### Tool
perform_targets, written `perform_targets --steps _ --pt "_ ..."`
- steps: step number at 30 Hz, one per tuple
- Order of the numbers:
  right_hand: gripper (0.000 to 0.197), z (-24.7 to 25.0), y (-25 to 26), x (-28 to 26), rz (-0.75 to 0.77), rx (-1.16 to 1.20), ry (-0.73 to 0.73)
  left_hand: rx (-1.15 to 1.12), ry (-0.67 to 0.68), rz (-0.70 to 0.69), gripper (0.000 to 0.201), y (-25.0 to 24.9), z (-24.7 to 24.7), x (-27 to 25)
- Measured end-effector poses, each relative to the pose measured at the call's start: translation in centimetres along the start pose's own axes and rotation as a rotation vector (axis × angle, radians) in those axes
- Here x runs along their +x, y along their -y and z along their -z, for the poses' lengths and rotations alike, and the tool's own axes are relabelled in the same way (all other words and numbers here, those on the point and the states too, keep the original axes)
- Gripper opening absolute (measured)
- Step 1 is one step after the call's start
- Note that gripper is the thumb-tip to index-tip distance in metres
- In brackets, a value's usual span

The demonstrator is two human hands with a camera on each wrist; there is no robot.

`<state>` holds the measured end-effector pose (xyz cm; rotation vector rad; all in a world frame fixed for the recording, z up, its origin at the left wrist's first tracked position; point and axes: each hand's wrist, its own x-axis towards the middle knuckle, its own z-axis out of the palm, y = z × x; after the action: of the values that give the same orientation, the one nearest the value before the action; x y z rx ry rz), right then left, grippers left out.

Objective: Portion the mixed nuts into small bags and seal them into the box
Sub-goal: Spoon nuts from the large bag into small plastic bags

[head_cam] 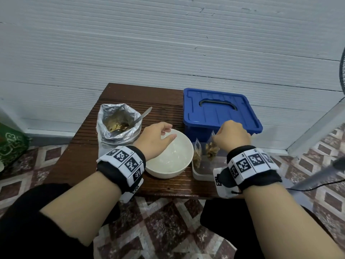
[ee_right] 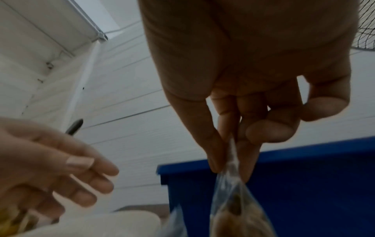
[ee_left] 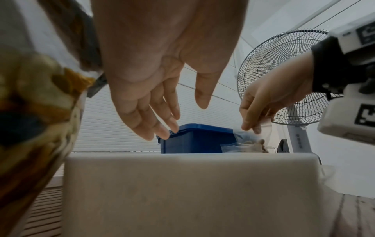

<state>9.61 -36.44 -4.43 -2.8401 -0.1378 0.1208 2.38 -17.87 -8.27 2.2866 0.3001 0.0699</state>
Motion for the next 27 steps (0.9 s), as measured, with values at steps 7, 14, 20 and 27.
perform_targets --steps 7,14,20,27 --pt "0.022 -3.1 -0.6 0.7 -0.059 0.057 0.094 0.055 0.04 0.031 0.044 0.2 0.0 -0.2" --pt "0.039 -2.9 -1.1 1.6 -0.088 0.114 0.115 0.192 0.135 0.043 0.058 1.2 -0.4 0.0" --pt "0.034 -1.6 -0.3 0.8 0.011 0.003 0.012 0.534 0.361 0.022 0.077 1.6 -1.7 -0.2" --pt "0.026 -1.0 -0.6 1.6 0.007 0.073 0.008 0.546 0.358 0.02 0.061 2.1 -2.5 -0.1"
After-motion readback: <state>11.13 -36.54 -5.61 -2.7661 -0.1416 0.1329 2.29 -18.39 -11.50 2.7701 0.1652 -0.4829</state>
